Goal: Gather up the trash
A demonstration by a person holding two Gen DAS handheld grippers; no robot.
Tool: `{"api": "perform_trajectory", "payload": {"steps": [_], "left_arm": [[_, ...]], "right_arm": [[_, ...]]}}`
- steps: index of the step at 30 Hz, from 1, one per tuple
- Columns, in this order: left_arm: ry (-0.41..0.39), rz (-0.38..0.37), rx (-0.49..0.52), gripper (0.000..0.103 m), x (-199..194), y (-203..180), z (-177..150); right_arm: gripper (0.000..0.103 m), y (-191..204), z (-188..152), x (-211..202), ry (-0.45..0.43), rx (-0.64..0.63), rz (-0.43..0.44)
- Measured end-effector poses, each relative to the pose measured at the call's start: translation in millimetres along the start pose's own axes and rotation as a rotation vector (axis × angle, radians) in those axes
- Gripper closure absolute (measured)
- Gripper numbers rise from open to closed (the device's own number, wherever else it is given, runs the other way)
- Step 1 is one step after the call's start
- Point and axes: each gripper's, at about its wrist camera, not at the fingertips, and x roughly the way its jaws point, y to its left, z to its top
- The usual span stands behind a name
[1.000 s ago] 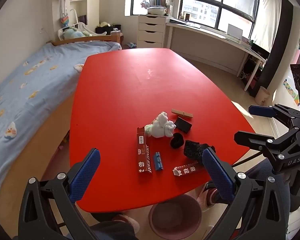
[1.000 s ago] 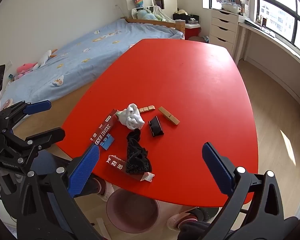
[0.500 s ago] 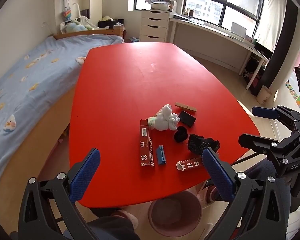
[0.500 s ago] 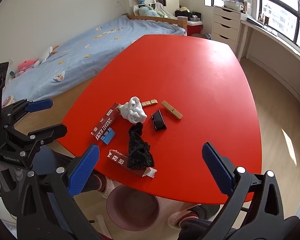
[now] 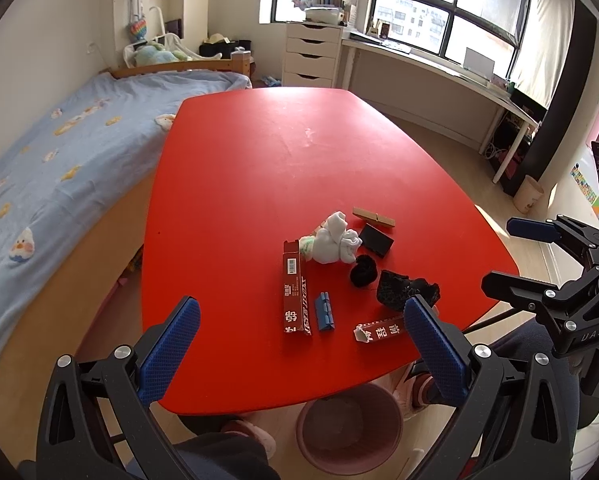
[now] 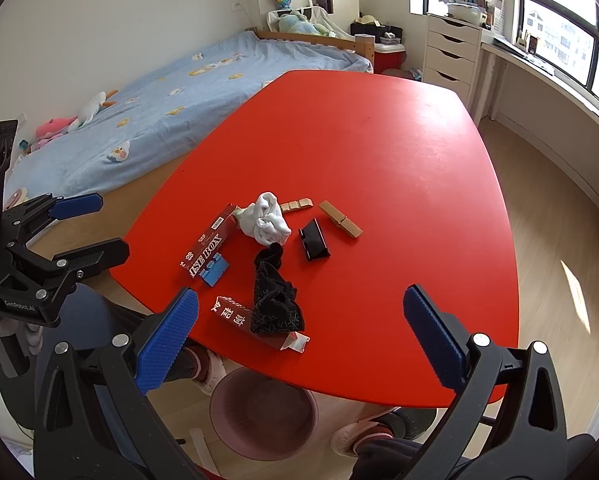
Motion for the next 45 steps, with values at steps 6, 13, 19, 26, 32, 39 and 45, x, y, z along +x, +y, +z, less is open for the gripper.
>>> {"api": "perform_trajectory", "payload": {"steps": [6, 13, 19, 26, 32, 39, 45], "left_arm": [[-0.006, 0.001, 0.005, 0.005, -3.3, -0.5, 0.9], [-0.007, 0.006, 0.001, 0.005, -4.3, 0.8, -3.6], [-0.004, 0.006, -0.003, 0.005, -4.5, 2.7, -3.1], [-0.004, 0.008, -0.006, 0.005, -4.6, 4.8, -3.2], [-0.004, 0.007, -0.009, 0.005, -4.7, 5.6, -3.6], [0.003, 0.006, -0.018, 0.005, -1.9, 10.4, -3.3], [0.024, 0.001, -0.026, 0.005, 8.1, 15.3, 1.7]], "right_arm": [[0.003, -0.6, -1.3, -0.2, 0.0, 0.004, 0.002], [0.003, -3.2, -6.5, -1.3, 0.006, 0.009, 0.004], [0.003, -3.8, -8.0, -0.6, 0.008, 0.01, 0.004], [0.003, -2.2, -8.0, 0.2, 0.008, 0.004, 0.007], [0.003, -0.8, -7.9, 0.4, 0.01, 0.002, 0.008], [0.003, 2.0, -6.8, 2.8, 0.021, -0.005, 0.008], [0.003, 4.3, -2.7, 10.2, 0.049, -0.024, 0.013]]}}
